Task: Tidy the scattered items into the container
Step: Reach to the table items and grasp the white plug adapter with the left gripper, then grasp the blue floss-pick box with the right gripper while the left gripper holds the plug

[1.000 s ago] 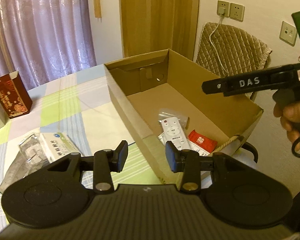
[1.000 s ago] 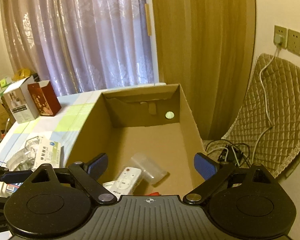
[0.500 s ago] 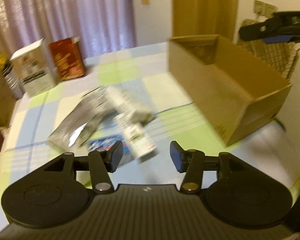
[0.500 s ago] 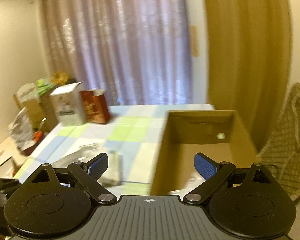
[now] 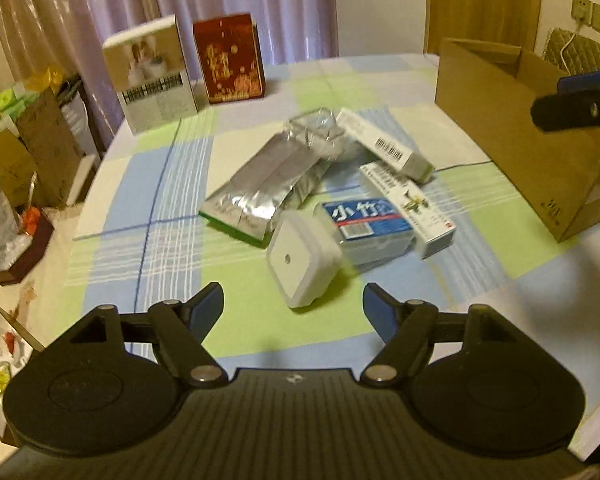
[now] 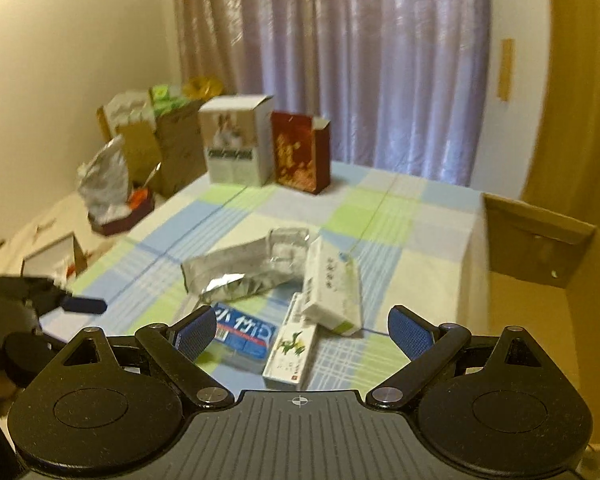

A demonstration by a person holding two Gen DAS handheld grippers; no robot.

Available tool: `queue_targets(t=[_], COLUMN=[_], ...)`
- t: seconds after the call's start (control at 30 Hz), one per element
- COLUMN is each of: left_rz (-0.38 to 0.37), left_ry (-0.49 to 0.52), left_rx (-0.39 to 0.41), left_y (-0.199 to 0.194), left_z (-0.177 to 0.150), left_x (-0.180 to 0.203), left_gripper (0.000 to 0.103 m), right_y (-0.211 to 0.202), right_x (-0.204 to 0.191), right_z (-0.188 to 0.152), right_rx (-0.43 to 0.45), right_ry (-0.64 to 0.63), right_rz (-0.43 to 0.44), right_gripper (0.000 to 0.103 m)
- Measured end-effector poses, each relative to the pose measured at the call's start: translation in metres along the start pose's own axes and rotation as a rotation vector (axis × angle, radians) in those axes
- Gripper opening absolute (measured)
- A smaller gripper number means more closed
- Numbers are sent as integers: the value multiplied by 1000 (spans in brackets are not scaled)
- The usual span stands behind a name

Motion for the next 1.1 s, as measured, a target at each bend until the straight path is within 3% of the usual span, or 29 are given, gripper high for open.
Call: queue_targets(t=[0.3,0.43,0.73,0.97,1.1], left_rz=[-24,-39,-44,-16,-10], left_ry=[107,98,32,-13,-30], left_rx=[-19,-32,-31,-49,-53], left_y=[53,71,77,67,64], left_z=[0,0,6,-4,-7], left_x=[6,8,-4,-26,-32], left_gripper=[71,53,25,24,24], right_y=[59,78,102,109,116], right_x=[-7,-6,-4,-15,-31], right_z=[-26,-34,-37,-32,-31], right_rx=[-102,-126,-151,-150,-153], right_ry=[-26,-11,-8,-8,-75], right_rz=[12,18,18,34,61], right_gripper=[98,97,97,97,97])
Point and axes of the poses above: each gripper's, at about its wrist camera, not at the fingertips, and y roughly the way its jaws point, x to its right, z to its top, the point moved 8 cm from there along y, roughly the way its jaws point, and after that the axes turned 1 degree about -x, right-handed, at the moved point
